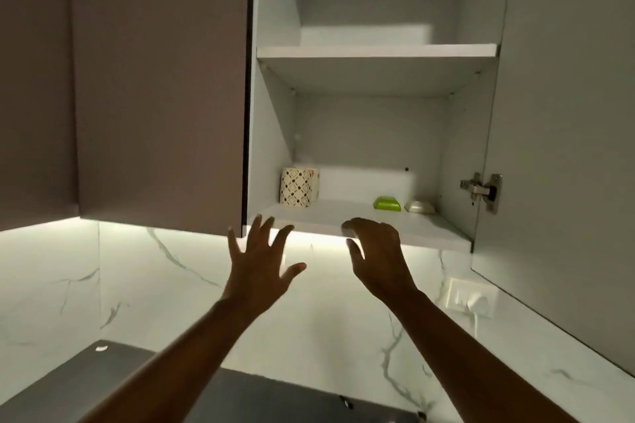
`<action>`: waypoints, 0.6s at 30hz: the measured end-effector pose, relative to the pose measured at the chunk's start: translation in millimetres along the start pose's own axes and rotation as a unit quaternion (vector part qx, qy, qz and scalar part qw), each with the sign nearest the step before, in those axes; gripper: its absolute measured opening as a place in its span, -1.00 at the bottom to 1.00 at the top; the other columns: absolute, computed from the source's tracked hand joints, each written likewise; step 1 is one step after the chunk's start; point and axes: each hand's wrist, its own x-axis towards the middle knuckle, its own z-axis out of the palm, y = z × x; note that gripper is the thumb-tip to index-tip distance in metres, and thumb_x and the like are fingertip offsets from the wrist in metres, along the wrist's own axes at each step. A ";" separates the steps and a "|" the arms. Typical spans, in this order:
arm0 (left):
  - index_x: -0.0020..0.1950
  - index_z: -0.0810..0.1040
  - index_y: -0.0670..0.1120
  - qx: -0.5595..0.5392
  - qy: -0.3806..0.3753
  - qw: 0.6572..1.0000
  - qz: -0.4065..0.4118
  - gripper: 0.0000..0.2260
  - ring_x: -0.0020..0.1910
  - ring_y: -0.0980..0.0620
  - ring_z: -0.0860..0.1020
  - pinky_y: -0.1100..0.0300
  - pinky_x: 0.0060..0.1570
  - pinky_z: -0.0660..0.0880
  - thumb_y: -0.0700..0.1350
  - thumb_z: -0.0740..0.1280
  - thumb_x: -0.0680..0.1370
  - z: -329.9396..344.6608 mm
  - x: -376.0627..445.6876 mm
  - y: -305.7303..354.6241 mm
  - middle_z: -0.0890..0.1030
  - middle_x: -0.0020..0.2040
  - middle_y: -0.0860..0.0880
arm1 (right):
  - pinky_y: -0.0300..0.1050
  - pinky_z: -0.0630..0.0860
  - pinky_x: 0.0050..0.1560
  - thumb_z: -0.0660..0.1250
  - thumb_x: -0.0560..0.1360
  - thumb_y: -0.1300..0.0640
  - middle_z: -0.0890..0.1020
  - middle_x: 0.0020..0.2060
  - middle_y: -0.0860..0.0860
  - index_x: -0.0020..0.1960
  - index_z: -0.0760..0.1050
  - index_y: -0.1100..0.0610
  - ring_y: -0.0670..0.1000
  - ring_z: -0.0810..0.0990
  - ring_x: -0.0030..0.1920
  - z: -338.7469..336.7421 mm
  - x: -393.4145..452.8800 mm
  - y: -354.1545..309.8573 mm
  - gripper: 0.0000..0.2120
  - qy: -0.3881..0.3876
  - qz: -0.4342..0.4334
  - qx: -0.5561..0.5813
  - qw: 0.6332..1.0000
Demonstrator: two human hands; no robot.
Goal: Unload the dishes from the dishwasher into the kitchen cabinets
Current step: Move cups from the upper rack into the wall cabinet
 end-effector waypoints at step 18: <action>0.52 0.21 0.10 -0.196 -0.087 0.976 0.037 -0.28 0.58 -0.09 0.05 -0.37 0.43 0.02 0.40 0.24 0.45 -79.9 -170.1 9.3 0.22 0.56 -0.05 | 0.22 0.38 0.31 0.35 0.44 0.08 0.39 0.41 0.11 0.41 0.31 -0.01 0.15 0.35 0.43 -138.1 -183.6 -131.2 -0.45 -0.189 0.175 -0.128 0.958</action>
